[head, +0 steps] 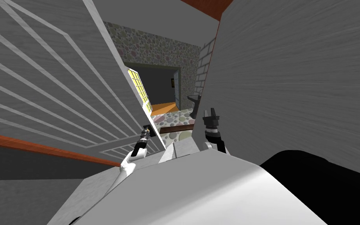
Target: Pull the door open
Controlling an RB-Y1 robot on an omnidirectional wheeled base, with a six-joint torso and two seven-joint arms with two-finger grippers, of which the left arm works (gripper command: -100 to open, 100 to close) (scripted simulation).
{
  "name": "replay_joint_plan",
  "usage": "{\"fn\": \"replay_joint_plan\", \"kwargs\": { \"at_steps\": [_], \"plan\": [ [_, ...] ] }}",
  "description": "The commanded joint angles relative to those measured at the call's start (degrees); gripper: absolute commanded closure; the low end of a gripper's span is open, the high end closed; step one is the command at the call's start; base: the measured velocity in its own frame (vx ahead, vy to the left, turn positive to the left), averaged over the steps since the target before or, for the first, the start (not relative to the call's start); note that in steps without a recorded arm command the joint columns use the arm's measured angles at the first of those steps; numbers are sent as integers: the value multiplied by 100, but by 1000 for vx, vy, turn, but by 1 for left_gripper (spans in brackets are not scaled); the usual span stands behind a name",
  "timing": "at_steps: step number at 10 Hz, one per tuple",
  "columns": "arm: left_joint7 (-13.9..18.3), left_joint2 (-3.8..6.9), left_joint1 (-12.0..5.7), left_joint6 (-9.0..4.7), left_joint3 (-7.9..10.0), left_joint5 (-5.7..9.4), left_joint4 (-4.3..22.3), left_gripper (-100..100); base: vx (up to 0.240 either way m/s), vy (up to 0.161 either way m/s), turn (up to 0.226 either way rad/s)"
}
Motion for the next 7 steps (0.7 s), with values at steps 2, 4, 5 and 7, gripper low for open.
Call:
{"fn": "replay_joint_plan", "kwargs": {
  "at_steps": [2, 4, 5, 7],
  "plan": [
    [169, 159, 89, -79, -165, 14, -18, 100, -220, 74, -123],
    [286, 276, 147, -132, -283, 24, -70, 100, -203, 108, -126],
    [337, 328, 173, -155, -335, 28, -93, 100, -198, 114, -144],
    [438, 428, 223, -200, -436, 37, -138, 100, -227, 92, -114]
  ]
}}
